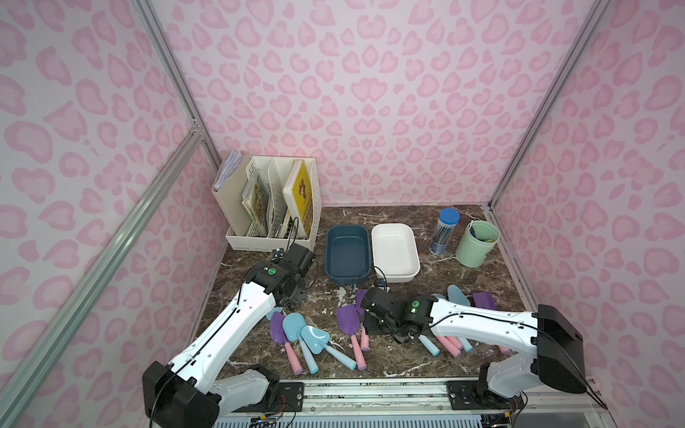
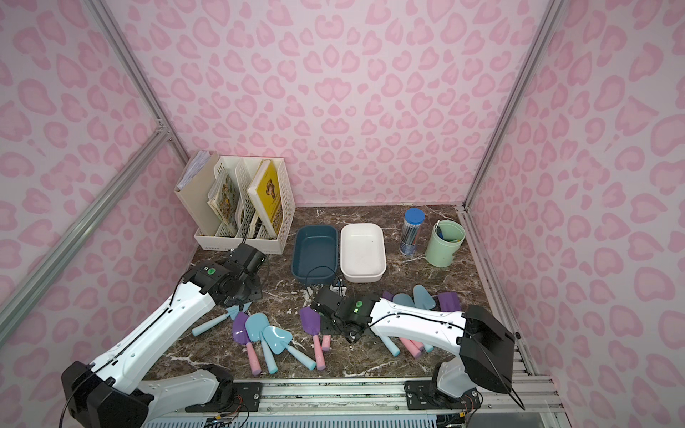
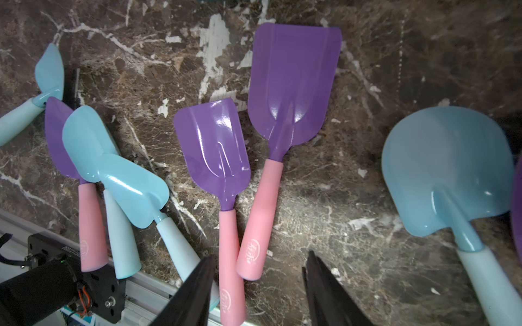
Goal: Sort the small shovels by color and place them into the storage box
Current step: Pick up the shovel from the center of the board.
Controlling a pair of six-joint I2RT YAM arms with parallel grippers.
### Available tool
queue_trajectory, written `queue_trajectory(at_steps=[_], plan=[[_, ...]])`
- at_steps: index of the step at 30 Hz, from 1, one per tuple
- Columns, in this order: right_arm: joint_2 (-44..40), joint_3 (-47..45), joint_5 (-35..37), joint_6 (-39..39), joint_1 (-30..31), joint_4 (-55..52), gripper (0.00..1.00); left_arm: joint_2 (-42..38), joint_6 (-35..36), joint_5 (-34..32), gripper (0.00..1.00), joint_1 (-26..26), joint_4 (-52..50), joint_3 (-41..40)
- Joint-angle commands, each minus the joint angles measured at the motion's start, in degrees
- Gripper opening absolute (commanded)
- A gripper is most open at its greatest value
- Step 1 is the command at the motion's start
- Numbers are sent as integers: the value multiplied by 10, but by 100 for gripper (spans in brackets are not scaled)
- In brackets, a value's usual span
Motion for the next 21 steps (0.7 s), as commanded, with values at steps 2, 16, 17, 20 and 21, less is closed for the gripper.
queue_trajectory(at_steps=[2, 16, 17, 20, 21], plan=[[38, 7, -9, 45, 0, 19, 57, 15, -3, -1, 59, 0, 17, -7], [135, 58, -26, 37, -11, -12, 55, 4, 2, -3, 59, 1, 34, -21], [139, 58, -28, 37, -11, -12, 54, 5, 3, -3, 59, 1, 34, -21], [152, 56, -35, 32, -14, -13, 53, 5, 1, -1, 59, 2, 38, -24], [155, 54, -36, 31, -14, -11, 53, 5, 1, -1, 59, 1, 40, -25]])
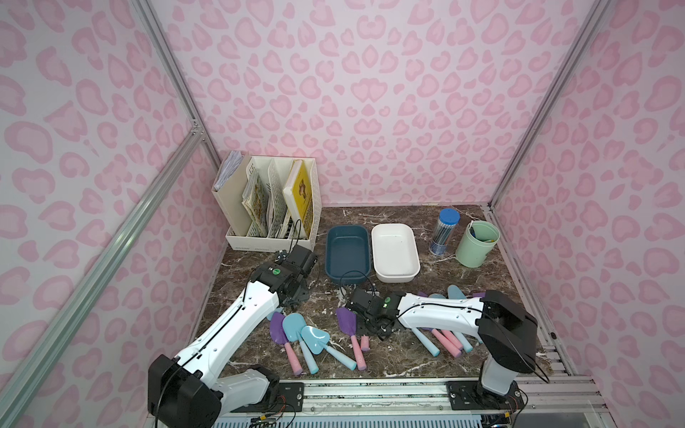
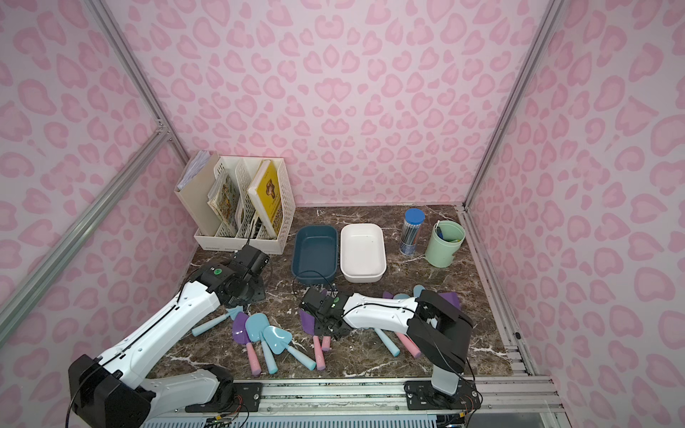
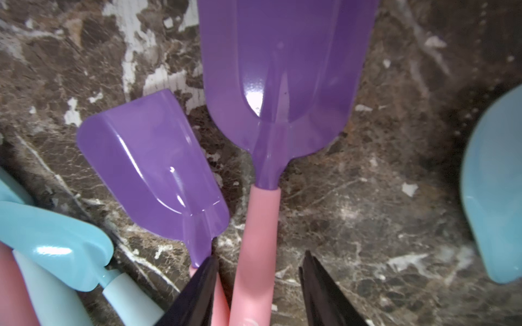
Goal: Sort the small shovels by color and place them into the storage box
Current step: Pick up the shovel from the center of the board.
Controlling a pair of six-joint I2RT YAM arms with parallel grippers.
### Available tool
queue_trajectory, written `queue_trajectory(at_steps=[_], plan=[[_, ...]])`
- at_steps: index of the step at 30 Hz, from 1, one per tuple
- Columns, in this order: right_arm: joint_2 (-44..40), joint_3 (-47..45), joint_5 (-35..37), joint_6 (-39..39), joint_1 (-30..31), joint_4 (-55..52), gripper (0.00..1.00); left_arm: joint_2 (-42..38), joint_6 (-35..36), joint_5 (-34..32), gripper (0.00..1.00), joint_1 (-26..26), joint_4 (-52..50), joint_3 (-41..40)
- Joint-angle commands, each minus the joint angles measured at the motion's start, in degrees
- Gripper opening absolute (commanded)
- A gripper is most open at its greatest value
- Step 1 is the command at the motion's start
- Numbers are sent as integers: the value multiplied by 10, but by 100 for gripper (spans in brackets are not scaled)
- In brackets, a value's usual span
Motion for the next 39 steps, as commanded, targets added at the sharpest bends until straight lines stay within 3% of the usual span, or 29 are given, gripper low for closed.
queue_trajectory(at_steps=[1, 29, 39], plan=[[7, -3, -8, -4, -1, -8, 53, 1, 1, -5, 59, 0, 10, -1], [-2, -33, 5, -1, -1, -29, 23, -14, 6, -5, 59, 3, 17, -3], [-22, -13, 14, -45, 12, -85, 16, -11, 7, -6, 59, 3, 19, 1]])
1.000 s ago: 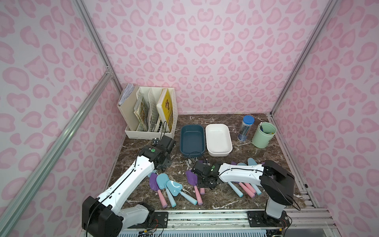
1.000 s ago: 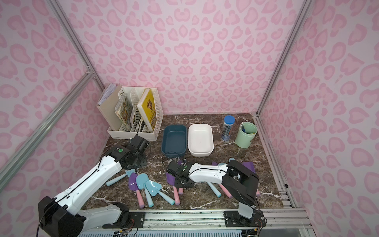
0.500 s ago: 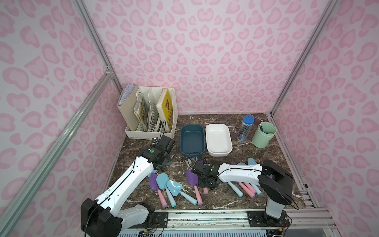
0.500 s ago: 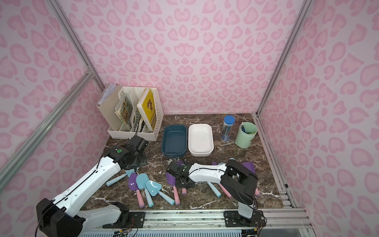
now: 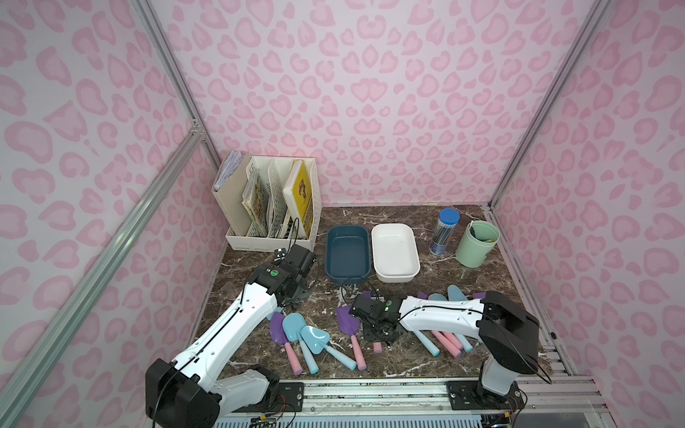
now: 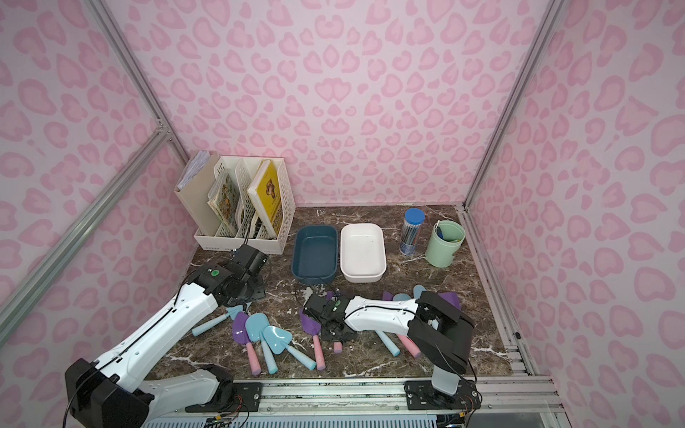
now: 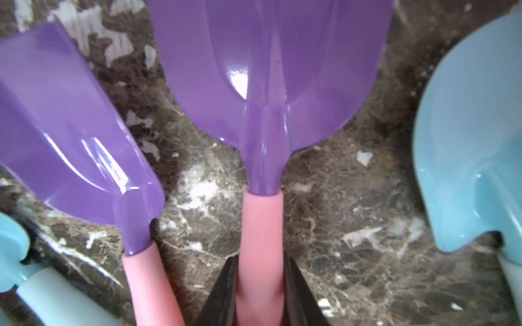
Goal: Sort the small shovels by color and place them into the storage box
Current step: Pick up the shovel from the center of the board, then place the shovel in the storage box.
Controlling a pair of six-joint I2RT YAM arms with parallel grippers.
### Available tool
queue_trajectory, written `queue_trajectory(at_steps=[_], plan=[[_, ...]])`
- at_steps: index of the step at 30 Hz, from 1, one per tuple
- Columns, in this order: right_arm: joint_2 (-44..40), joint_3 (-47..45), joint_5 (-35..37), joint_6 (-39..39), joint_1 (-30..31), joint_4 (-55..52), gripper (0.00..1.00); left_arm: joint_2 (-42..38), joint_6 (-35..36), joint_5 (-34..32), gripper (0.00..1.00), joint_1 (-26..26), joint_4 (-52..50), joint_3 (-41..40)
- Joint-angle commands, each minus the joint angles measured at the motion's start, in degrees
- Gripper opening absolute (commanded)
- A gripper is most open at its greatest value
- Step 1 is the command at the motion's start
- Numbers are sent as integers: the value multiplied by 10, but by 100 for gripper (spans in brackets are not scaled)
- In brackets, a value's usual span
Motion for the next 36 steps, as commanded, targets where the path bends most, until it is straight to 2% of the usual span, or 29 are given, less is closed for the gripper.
queue_trajectory(at_steps=[1, 6, 9, 16, 24, 36], plan=[[-10, 8, 3, -28, 5, -40, 16, 1, 7, -6, 59, 0, 3, 5], [-50, 34, 6, -61, 5, -103, 15, 3, 9, -8, 59, 1, 1, 10], [-79, 55, 13, -84, -17, -139, 15, 4, 9, -7, 59, 2, 2, 13], [-113, 146, 52, -163, -130, -190, 13, 7, 8, -8, 59, 2, 2, 17], [-52, 258, 53, -251, -258, -185, 12, 17, 11, 1, 58, 2, 8, 24], [71, 325, 28, -288, -337, -132, 12, 29, 17, 3, 58, 2, 19, 11]])
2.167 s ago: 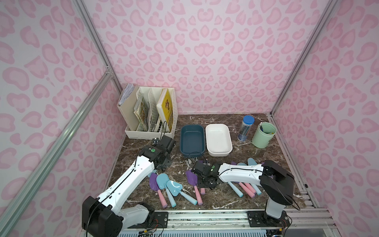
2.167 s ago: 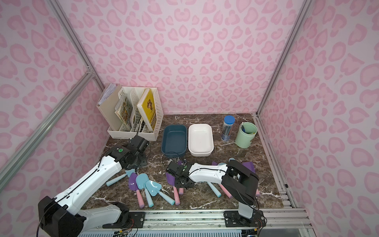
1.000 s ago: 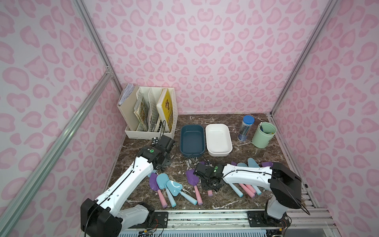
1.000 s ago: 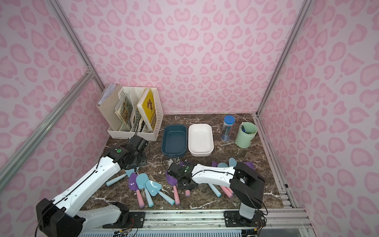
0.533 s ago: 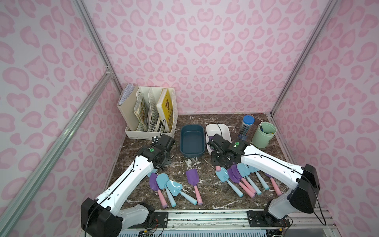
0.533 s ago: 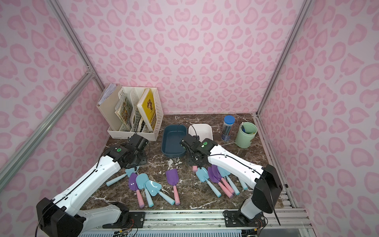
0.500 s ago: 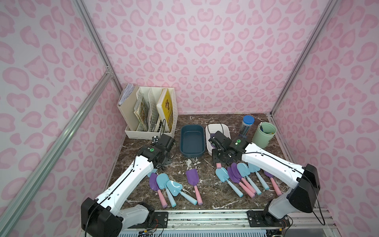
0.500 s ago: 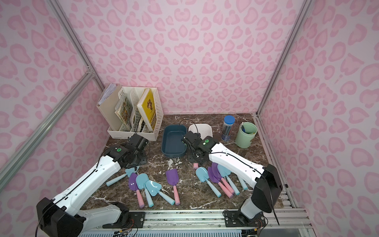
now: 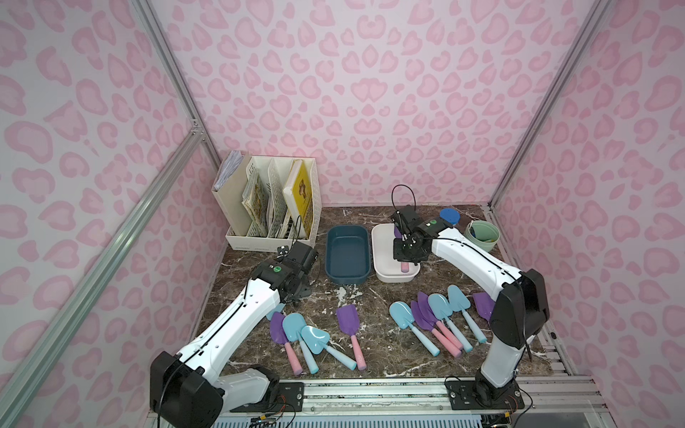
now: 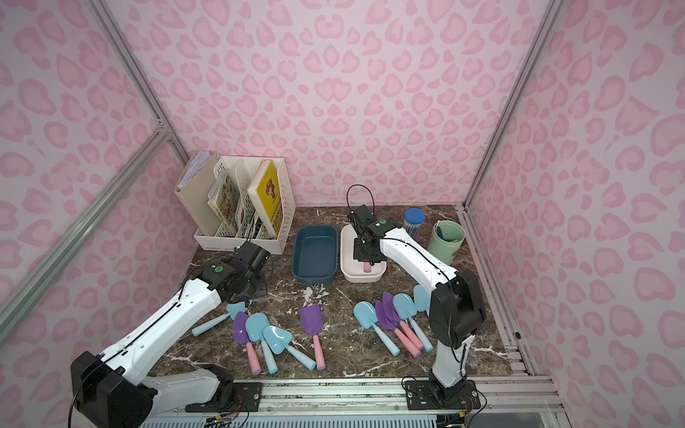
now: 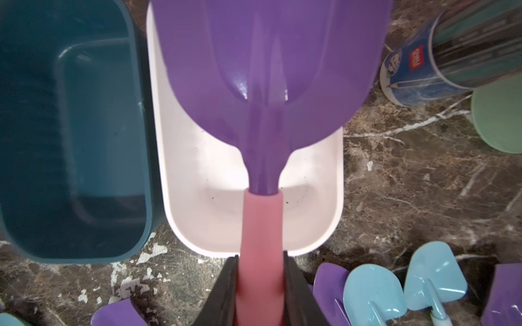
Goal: Sort the small shovels by color and place them into the storage box
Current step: Place the shovel in the storage box.
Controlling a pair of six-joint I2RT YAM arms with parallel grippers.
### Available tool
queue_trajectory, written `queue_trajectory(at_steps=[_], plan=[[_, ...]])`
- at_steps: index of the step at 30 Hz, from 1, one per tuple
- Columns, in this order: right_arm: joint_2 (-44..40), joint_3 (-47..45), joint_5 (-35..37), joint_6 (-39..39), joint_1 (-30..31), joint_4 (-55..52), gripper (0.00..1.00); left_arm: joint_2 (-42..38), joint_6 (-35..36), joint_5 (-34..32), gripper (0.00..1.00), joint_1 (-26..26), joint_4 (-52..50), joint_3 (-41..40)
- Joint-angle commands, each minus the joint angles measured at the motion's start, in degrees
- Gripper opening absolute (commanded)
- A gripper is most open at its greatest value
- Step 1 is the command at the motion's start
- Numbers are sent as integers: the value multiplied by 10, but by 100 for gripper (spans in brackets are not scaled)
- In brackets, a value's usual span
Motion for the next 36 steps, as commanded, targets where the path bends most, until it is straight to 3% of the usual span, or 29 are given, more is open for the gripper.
queue_trajectory(at_steps=[1, 14, 36], plan=[[32, 27, -6, -23, -9, 20, 12, 6, 4, 1, 58, 1, 12, -1], [169, 106, -31, -27, -25, 41, 12, 19, 8, 11, 58, 1, 27, -8], [243, 121, -71, -22, -22, 64, 15, 32, 20, 11, 58, 1, 29, -7]])
